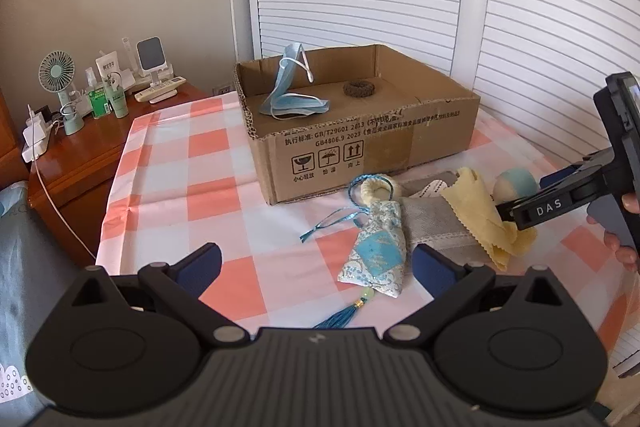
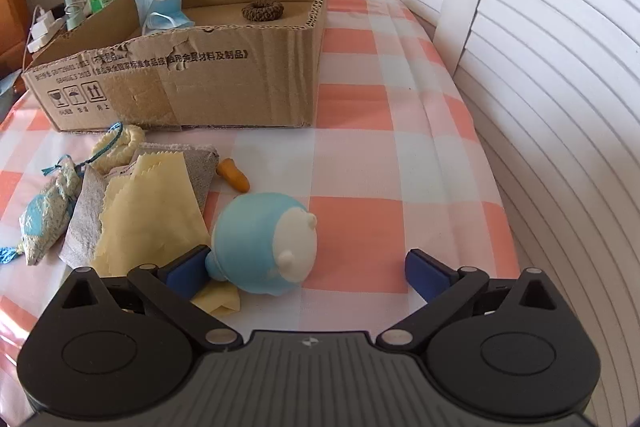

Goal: Organize soft objects
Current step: 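Move the left gripper to the blue floral sachet and close on it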

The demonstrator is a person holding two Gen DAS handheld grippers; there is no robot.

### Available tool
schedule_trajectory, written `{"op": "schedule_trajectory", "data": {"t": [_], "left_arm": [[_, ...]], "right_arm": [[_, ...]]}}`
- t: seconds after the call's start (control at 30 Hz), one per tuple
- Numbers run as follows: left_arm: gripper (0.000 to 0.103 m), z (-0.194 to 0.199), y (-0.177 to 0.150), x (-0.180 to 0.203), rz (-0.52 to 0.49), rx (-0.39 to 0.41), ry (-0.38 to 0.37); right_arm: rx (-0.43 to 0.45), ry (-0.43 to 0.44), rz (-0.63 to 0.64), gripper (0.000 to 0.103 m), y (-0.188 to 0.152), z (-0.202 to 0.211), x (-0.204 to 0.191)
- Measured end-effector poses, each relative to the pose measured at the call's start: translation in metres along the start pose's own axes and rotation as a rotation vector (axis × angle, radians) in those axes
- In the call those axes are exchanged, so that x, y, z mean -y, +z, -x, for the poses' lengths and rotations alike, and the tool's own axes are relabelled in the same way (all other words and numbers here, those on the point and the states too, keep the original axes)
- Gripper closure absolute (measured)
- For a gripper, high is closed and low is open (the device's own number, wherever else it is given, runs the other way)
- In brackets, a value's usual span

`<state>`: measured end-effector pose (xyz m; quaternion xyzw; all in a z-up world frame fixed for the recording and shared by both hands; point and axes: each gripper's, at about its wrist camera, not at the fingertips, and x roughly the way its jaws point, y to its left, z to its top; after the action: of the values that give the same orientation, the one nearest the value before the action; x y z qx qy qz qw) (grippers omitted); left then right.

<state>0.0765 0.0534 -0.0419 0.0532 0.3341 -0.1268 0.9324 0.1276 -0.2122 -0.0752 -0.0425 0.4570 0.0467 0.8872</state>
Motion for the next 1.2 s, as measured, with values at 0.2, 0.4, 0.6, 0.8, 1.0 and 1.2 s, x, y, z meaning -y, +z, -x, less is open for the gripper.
{"op": "schedule_trajectory", "data": {"t": [0.2,0.4,0.6,0.8,1.0,1.2], "left_arm": [[0.002,-0.006,-0.001,0.001,0.015,-0.02,-0.009],[0.002,-0.01,0.0,0.003,0.024,-0.026,-0.025],[0.002,-0.019,0.001,0.006,0.013,-0.045,-0.026],[0.002,-0.033,0.002,0.008,-0.002,-0.069,-0.043],[0.003,-0.054,0.004,0.013,-0.042,-0.102,-0.062],[0.023,-0.068,0.007,0.02,-0.107,-0.106,-0.086]], "right_arm": [[0.032,0.012,0.006,0.0,-0.006,0.002,0.0],[0.032,0.009,0.002,0.0,-0.006,0.003,-0.001],[0.028,0.021,0.014,0.0,-0.008,0.005,-0.002],[0.071,0.028,0.02,0.0,-0.015,0.007,-0.002],[0.07,0.023,0.014,0.0,-0.014,0.007,-0.002],[0.082,0.021,0.015,0.0,-0.016,0.007,-0.002]]}}
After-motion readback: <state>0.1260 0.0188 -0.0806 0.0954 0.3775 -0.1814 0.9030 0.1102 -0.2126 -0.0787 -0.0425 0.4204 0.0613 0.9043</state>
